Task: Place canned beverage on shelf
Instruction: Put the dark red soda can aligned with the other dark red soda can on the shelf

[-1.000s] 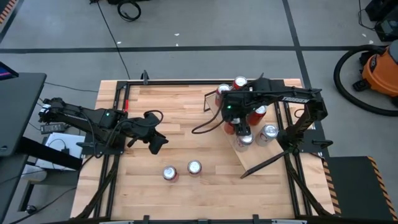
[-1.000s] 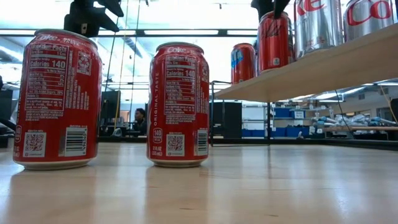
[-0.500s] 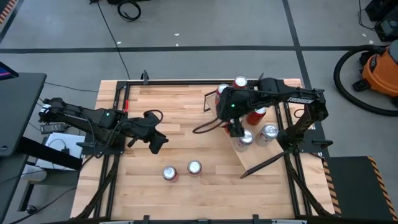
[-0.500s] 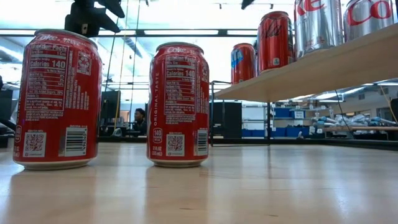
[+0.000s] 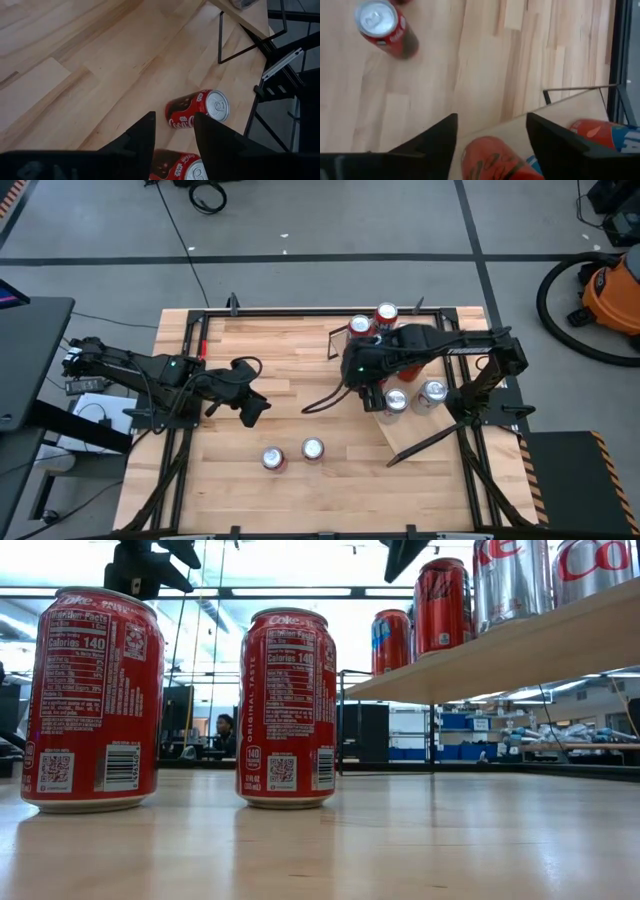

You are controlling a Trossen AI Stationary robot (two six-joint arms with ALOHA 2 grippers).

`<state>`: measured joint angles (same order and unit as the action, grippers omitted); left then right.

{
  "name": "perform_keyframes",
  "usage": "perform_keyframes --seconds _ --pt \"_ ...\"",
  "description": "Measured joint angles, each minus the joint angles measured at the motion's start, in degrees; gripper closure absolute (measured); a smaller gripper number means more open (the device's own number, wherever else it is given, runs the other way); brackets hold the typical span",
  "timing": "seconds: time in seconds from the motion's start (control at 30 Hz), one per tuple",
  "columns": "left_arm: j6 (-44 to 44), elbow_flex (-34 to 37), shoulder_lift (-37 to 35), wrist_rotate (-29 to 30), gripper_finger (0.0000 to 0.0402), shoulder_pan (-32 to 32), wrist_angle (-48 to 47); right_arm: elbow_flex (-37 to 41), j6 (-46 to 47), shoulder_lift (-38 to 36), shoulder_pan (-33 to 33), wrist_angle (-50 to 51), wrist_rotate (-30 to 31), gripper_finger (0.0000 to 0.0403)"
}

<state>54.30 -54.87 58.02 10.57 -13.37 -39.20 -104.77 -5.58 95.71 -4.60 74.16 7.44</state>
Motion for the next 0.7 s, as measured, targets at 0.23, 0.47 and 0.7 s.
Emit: perform_keyframes --seconds 0.23,0.47,0.7 --pt "0.0 0.0 0.0 0.0 0.0258 0.0 0.0 2.0 1.3 -0.1 0.1 1.0 0.4 0.0225" --pt "0.0 0.0 0.0 -0.1 0.0258 0.0 0.0 2.1 3.1 -0.1 0.2 3.8 0.4 0.0265" --pt "0.0 0.0 0.0 -0.2 0.0258 0.0 0.0 2.1 4.1 -0.1 0.2 5.2 0.4 0.0285"
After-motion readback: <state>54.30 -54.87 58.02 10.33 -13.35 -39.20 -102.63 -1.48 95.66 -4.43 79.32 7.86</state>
